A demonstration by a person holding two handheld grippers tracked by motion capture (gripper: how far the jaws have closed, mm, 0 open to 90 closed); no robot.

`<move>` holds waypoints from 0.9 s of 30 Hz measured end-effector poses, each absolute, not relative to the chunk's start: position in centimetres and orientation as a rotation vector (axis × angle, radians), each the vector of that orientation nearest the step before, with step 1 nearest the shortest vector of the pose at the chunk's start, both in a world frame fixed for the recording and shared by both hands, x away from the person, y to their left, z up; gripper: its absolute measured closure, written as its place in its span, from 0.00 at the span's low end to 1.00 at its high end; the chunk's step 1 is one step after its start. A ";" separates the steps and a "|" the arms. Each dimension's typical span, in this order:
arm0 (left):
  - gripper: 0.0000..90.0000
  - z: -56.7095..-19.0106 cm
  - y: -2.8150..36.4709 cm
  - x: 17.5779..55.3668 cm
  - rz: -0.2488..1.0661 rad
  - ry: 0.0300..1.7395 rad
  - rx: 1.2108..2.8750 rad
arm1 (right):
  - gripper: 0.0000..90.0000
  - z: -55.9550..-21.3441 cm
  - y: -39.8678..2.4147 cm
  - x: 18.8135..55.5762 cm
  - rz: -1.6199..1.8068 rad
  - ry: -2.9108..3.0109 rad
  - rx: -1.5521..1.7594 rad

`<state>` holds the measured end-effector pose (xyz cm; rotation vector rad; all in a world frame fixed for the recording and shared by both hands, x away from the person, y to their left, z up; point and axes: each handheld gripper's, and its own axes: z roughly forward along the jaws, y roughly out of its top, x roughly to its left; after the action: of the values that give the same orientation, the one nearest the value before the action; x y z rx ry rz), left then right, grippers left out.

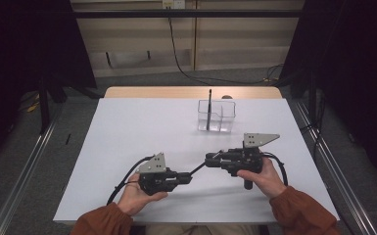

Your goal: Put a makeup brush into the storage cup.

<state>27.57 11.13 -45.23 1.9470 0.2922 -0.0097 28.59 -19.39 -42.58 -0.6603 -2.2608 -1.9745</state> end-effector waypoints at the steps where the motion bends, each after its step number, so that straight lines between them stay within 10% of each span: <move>1: 0.93 -45.2 11.1 27.6 -0.009 0.291 1.944 | 0.85 -42.6 -19.4 28.6 -1.970 -2.253 -0.668; 27: 0.71 -44.9 11.8 27.8 0.053 0.349 1.891 | 0.93 -42.3 -19.6 28.9 -1.967 -2.170 -0.663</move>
<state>27.76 11.77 -44.87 1.8910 0.3494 0.0529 28.85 -19.63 -42.29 -0.6629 -2.1705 -1.9673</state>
